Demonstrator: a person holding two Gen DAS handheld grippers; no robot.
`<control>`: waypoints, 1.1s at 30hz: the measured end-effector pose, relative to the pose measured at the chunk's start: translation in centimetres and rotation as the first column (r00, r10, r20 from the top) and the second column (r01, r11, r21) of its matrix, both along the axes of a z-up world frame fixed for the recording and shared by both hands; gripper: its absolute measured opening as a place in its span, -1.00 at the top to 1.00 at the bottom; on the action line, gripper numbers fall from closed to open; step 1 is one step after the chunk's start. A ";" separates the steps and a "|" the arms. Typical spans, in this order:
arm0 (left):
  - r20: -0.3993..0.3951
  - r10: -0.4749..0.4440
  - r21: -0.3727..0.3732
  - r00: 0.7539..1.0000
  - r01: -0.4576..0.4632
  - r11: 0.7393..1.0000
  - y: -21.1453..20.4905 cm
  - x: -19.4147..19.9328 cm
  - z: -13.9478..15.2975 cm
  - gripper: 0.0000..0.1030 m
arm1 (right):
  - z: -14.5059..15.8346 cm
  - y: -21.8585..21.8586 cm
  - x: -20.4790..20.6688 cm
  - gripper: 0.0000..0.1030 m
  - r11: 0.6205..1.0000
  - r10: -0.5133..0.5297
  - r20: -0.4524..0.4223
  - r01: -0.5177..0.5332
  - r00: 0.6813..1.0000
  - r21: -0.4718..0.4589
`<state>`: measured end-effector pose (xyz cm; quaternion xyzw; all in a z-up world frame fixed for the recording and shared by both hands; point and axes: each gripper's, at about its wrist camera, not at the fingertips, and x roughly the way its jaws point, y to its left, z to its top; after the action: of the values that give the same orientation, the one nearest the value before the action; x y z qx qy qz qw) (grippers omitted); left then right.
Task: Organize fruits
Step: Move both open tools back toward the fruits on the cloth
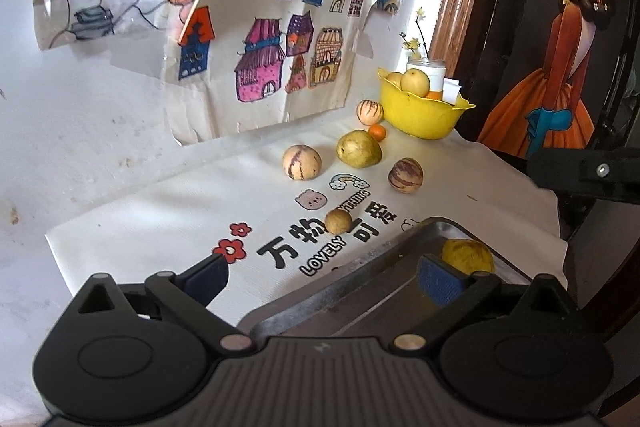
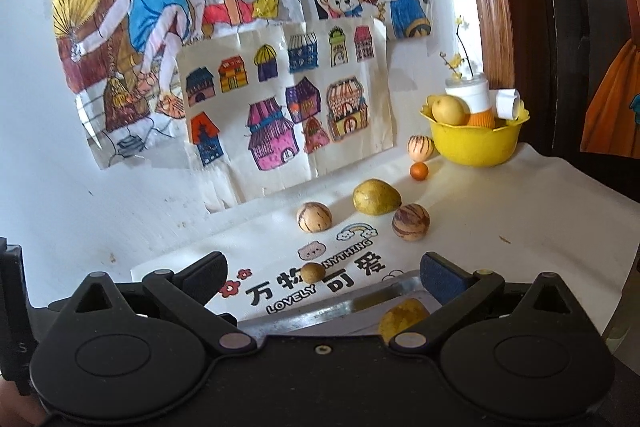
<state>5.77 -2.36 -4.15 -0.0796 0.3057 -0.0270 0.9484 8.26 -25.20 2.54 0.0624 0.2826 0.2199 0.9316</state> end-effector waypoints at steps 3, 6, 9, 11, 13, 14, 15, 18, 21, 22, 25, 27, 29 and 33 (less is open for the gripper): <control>0.005 0.006 0.007 1.000 -0.007 1.000 0.3 -0.4 0.5 -0.99 | 0.7 0.1 -0.8 -0.99 1.000 0.002 0.017 -0.002 1.000 0.002; 0.021 0.015 0.011 1.000 -0.015 1.000 0.6 -0.9 1.3 -0.99 | 1.3 0.2 -1.5 -0.99 1.000 0.007 0.031 -0.007 1.000 -0.001; 0.041 0.018 0.012 0.999 -0.019 1.000 0.7 -1.6 2.1 -0.99 | 1.9 0.3 -2.3 -0.99 1.000 0.010 0.043 -0.010 0.999 -0.001; 0.055 0.020 0.015 0.998 -0.021 1.000 0.8 -2.0 2.6 -0.99 | 2.3 0.3 -2.9 -0.99 1.000 0.013 0.052 -0.013 0.999 0.000; 0.067 0.022 0.018 0.998 -0.023 1.000 0.9 -2.4 3.0 -0.99 | 2.7 0.3 -3.5 -0.99 1.000 0.014 0.063 -0.014 0.998 0.001; 0.070 0.024 0.020 0.997 -0.025 0.999 0.9 -2.6 3.2 -0.99 | 2.9 0.3 -3.9 -0.99 1.000 0.015 0.069 -0.015 0.998 0.002; 0.073 0.026 0.022 0.997 -0.028 0.999 1.0 -2.8 3.4 -0.99 | 3.1 0.2 -4.1 -0.99 1.000 0.015 0.073 -0.015 0.997 0.003; 0.074 0.037 0.028 0.997 -0.040 0.999 1.2 -3.1 3.7 -0.99 | 3.4 0.1 -4.8 -0.99 1.000 0.011 0.081 -0.012 0.997 0.005; 0.072 0.051 0.036 0.996 -0.054 0.998 1.5 -3.1 3.8 -0.99 | 3.4 0.1 -5.1 -0.99 1.000 0.012 0.080 -0.013 0.997 0.007; 0.072 0.055 0.035 0.996 -0.058 0.998 1.7 -3.1 3.8 -0.99 | 3.3 0.1 -5.1 -0.99 1.000 0.013 0.079 -0.013 0.997 0.006; 0.071 0.063 0.036 0.995 -0.066 0.997 2.0 -2.8 3.8 -0.99 | 3.2 0.2 -4.9 -0.99 1.000 0.015 0.073 -0.016 0.997 0.007; 0.067 0.066 0.036 0.996 -0.069 0.997 2.1 -2.5 3.6 -0.99 | 3.0 0.4 -4.6 -0.99 1.000 0.019 0.068 -0.019 0.997 0.008; 0.061 0.067 0.037 0.996 -0.069 0.997 2.2 -2.1 3.4 -0.99 | 2.7 0.5 -4.2 -0.99 1.000 0.021 0.061 -0.022 0.998 0.009; 0.040 0.069 0.045 0.997 -0.071 0.996 2.3 -0.9 2.6 -0.99 | 1.9 0.7 -3.1 -0.99 1.000 0.024 0.041 -0.024 0.999 0.013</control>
<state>4.87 -0.08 -1.54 -0.0678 0.2852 0.0120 0.9560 5.13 -24.54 4.46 0.0607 0.2630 0.2342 0.9340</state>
